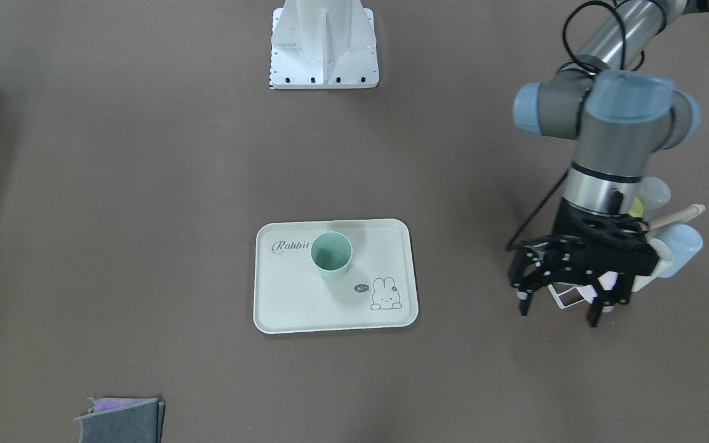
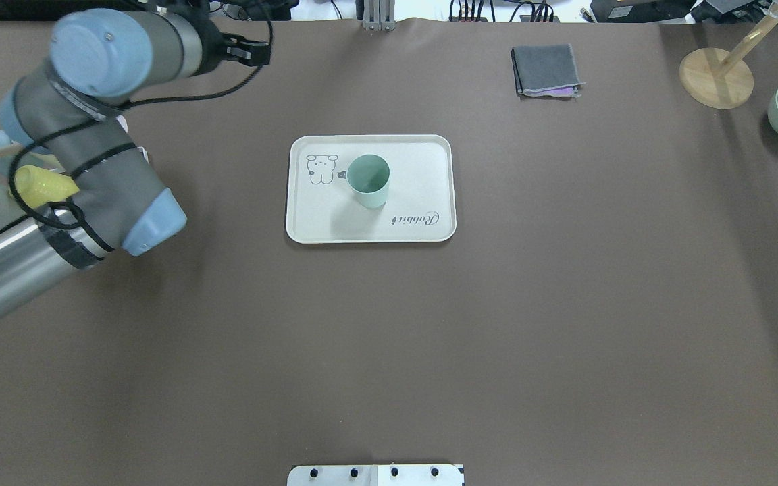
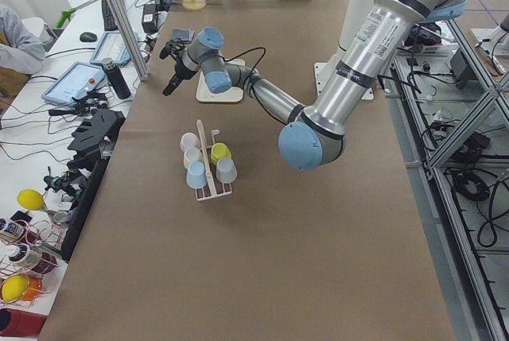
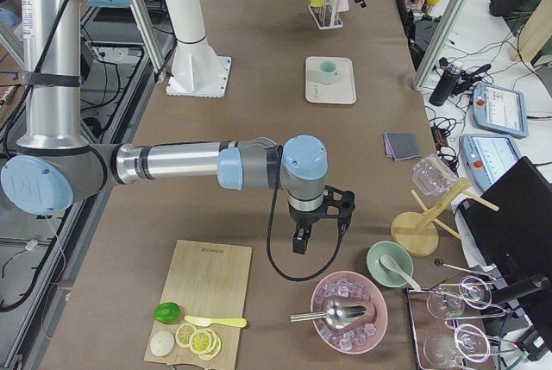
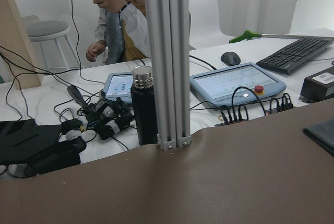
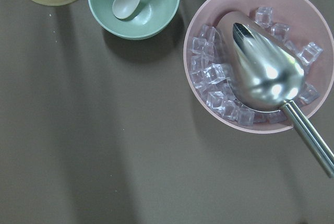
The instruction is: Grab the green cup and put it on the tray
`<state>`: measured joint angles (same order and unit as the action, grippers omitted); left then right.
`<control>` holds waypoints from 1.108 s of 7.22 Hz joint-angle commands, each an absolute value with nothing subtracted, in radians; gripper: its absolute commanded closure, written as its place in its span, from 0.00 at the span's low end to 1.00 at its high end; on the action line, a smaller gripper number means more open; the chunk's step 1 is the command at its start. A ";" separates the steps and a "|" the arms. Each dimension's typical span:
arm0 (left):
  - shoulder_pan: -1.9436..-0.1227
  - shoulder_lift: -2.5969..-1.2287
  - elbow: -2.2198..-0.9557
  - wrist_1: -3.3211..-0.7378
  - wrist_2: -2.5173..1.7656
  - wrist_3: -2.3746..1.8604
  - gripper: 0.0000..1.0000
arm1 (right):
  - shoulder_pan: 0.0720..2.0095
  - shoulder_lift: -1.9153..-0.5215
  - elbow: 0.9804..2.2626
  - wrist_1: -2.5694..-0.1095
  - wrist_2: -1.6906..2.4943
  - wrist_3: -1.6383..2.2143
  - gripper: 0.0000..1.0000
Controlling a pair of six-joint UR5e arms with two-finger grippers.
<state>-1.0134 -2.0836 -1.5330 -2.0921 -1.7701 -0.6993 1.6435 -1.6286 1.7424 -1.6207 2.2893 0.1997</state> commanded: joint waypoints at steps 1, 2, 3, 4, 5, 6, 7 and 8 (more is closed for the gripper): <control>-1.126 -1.981 -1.601 -1.886 -1.885 -0.629 0.01 | 1.643 -1.556 1.656 -1.620 2.289 0.164 0.00; -1.179 -1.952 -1.611 -1.849 -1.961 -0.627 0.01 | 1.643 -1.546 1.642 -1.620 2.289 0.169 0.00; -1.251 -1.878 -1.612 -1.832 -2.121 -0.627 0.01 | 1.643 -1.546 1.641 -1.620 2.295 0.170 0.00; -1.319 -1.835 -1.612 -1.766 -2.223 -0.626 0.01 | 1.635 -1.545 1.643 -1.615 2.296 0.167 0.00; -1.354 -1.800 -1.612 -1.729 -2.302 -0.595 0.01 | 1.620 -1.546 1.635 -1.558 2.298 0.176 0.00; -1.379 -1.771 -1.611 -1.709 -2.309 -0.507 0.01 | 1.600 -1.545 1.629 -1.536 2.301 0.179 0.00; -1.399 -1.716 -1.611 -1.709 -2.347 -0.453 0.01 | 1.595 -1.543 1.631 -1.528 2.312 0.178 0.00; -1.437 -1.674 -1.608 -1.709 -2.414 -0.371 0.01 | 1.582 -1.545 1.629 -1.510 2.313 0.178 0.00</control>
